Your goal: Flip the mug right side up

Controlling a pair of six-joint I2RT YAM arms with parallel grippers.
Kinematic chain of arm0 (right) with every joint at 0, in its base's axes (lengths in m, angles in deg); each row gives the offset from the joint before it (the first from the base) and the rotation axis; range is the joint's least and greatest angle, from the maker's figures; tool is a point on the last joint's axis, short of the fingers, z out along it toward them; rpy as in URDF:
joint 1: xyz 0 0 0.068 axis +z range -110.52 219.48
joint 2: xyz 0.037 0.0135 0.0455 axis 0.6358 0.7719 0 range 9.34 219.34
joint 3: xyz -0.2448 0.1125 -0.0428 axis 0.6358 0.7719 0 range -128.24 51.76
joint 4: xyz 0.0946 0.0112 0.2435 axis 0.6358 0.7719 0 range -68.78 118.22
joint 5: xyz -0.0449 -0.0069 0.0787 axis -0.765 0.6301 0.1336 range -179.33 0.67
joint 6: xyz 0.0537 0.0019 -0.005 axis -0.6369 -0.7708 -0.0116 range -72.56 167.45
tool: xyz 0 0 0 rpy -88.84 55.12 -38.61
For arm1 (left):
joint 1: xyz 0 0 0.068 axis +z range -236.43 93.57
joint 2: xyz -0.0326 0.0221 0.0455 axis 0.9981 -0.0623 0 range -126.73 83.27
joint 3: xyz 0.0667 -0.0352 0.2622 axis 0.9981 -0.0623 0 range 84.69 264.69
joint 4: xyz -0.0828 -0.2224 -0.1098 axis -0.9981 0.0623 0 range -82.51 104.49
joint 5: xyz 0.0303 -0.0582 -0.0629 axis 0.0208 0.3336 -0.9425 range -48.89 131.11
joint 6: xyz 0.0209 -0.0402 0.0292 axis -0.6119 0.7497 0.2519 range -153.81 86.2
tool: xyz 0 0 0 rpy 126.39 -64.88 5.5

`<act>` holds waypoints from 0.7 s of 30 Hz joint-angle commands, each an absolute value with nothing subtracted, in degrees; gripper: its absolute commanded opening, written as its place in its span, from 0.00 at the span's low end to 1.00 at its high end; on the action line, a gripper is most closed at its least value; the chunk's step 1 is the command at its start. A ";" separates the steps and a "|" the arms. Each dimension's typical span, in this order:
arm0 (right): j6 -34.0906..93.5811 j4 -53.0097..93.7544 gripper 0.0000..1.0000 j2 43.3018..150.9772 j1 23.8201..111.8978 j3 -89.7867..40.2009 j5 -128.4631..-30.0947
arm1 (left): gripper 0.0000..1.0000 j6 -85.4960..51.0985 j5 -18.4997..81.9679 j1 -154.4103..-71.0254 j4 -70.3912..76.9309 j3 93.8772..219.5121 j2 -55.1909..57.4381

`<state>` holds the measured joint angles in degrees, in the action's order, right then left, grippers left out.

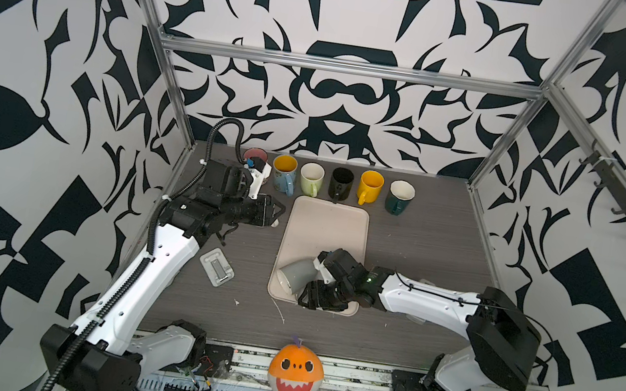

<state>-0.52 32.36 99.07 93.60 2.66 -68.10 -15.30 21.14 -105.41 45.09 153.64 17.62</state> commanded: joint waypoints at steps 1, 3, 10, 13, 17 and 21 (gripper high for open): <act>-1.46 27.54 0.68 99.19 92.01 3.33 -67.02 | 0.40 -13.51 19.00 -105.66 44.14 152.72 16.23; -0.90 27.83 0.68 99.76 91.27 3.31 -67.98 | 0.39 -13.33 18.66 -106.08 43.93 152.64 15.52; 1.74 29.49 0.59 104.19 89.87 0.01 -68.65 | 0.39 -13.06 17.75 -108.72 43.47 151.46 12.52; 3.12 31.91 0.54 106.85 89.94 -2.23 -69.07 | 0.39 -13.06 17.38 -109.54 44.08 150.92 10.98; 3.74 33.80 0.51 108.16 89.97 -3.91 -71.16 | 0.39 -13.15 17.51 -109.98 44.47 150.14 8.53; 6.05 39.65 0.46 109.76 90.01 -7.78 -75.17 | 0.39 -13.15 17.56 -110.07 44.43 149.64 7.36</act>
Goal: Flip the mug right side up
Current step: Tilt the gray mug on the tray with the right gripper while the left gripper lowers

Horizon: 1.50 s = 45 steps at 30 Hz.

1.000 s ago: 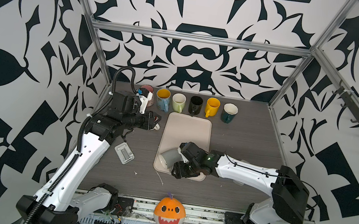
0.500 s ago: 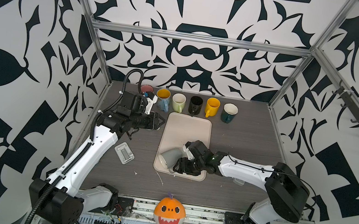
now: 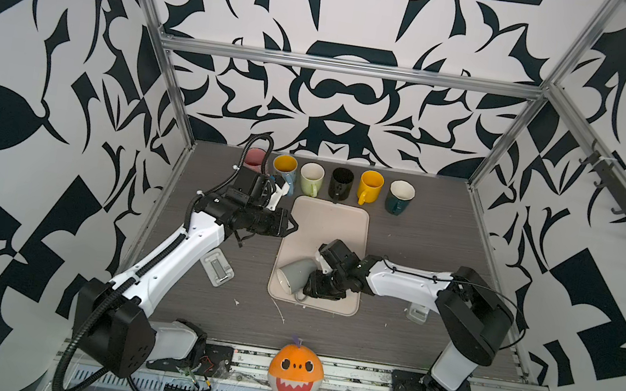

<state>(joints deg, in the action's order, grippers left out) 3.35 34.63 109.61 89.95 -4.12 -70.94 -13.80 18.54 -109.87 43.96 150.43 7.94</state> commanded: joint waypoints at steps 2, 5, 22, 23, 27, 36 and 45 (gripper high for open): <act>6.96 42.48 0.44 111.01 90.09 -9.88 -77.27 | 0.39 -13.15 17.56 -110.13 44.47 149.73 6.88; 7.71 45.18 0.41 112.58 90.43 -12.21 -79.67 | 0.39 -13.33 17.55 -110.12 44.52 149.91 6.35; 6.87 45.57 0.37 119.56 92.83 -18.11 -82.26 | 0.39 -13.85 18.49 -110.06 45.13 150.61 5.66; 6.49 45.31 0.33 120.01 92.82 -18.11 -81.94 | 0.39 -13.85 18.45 -110.05 45.17 150.60 5.63; 5.70 44.52 0.11 121.12 92.77 -18.44 -80.41 | 0.39 -14.00 18.70 -110.05 45.57 150.85 5.53; 4.96 48.60 0.00 120.74 92.49 -21.42 -77.17 | 0.39 -14.19 19.72 -110.01 45.69 150.33 6.34; -1.05 49.09 0.00 117.19 87.50 -21.14 -63.56 | 0.39 -14.73 24.29 -109.37 46.99 151.58 9.78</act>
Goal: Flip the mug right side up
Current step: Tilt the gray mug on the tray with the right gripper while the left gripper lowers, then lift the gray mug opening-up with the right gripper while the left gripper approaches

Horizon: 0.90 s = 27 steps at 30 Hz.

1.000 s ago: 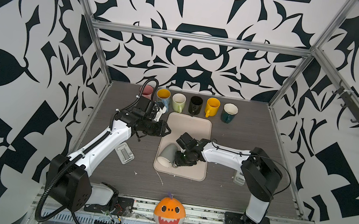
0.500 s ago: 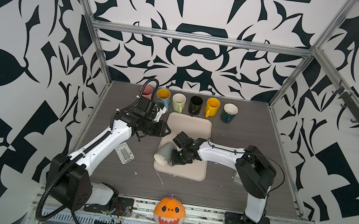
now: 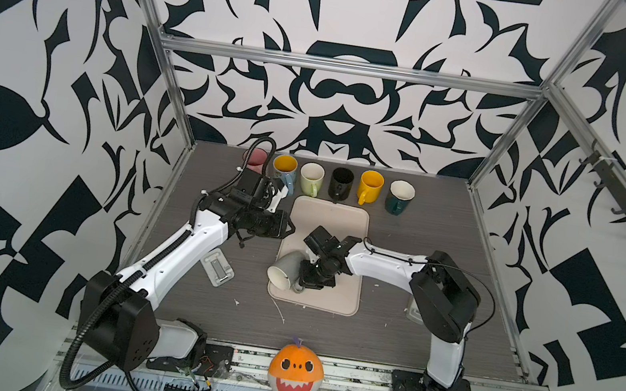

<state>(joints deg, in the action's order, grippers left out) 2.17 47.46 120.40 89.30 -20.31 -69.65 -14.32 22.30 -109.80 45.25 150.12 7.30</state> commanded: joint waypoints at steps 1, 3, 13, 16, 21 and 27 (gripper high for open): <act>-1.70 48.97 0.00 116.76 86.86 -21.02 -61.76 | 0.39 -14.81 24.48 -109.14 46.77 151.58 9.83; -3.88 47.79 0.00 115.98 85.40 -20.35 -58.18 | 0.39 -15.02 25.13 -109.01 46.45 151.49 12.47; -19.30 31.02 0.00 114.41 81.77 -14.40 -45.05 | 0.40 -15.26 27.42 -108.22 45.29 151.05 15.49; -23.94 25.47 0.00 114.46 81.38 -13.11 -42.48 | 0.40 -15.34 27.91 -107.97 45.23 150.96 15.86; -28.68 19.46 0.00 115.18 81.14 -13.42 -39.48 | 0.40 -15.35 28.55 -107.62 45.15 151.05 16.51; -35.03 11.87 0.00 118.09 81.38 -15.72 -35.84 | 0.40 -15.35 30.50 -106.42 45.71 151.48 18.35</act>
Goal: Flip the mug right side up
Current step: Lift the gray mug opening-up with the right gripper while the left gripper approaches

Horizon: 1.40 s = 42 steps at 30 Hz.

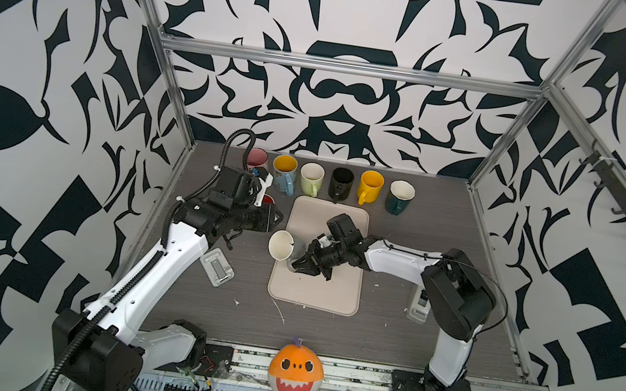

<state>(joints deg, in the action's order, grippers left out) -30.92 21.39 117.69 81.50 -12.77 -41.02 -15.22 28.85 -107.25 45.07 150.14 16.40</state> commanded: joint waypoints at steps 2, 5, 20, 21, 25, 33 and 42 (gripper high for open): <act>-37.10 9.46 0.00 119.69 81.84 -16.88 -34.62 | 0.40 -15.35 31.29 -105.79 46.02 151.74 19.29; -42.21 3.35 0.00 123.04 82.90 -18.94 -32.24 | 0.40 -15.52 31.85 -104.38 46.26 152.19 20.71; -58.23 -14.05 0.00 131.68 86.33 -26.10 -28.79 | 0.40 -16.97 32.89 -101.41 47.30 152.10 24.66; -61.75 -17.85 0.00 133.00 86.83 -26.20 -28.83 | 0.40 -17.02 32.86 -101.30 47.35 151.94 24.72; -73.37 -32.58 0.00 137.19 87.99 -26.13 -29.21 | 0.40 -16.99 32.91 -100.86 47.41 151.63 25.33; -70.32 -27.01 0.00 136.26 88.08 -25.68 -28.42 | 0.40 -16.94 32.67 -100.31 47.41 150.88 26.14; -67.31 -21.51 0.00 134.58 88.01 -25.97 -26.96 | 0.40 -16.74 31.92 -100.18 46.52 150.26 25.80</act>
<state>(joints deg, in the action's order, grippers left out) -69.24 -19.33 138.79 87.94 -24.38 -29.24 -16.88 32.50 -100.52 46.27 151.06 25.47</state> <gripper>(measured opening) 0.051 0.402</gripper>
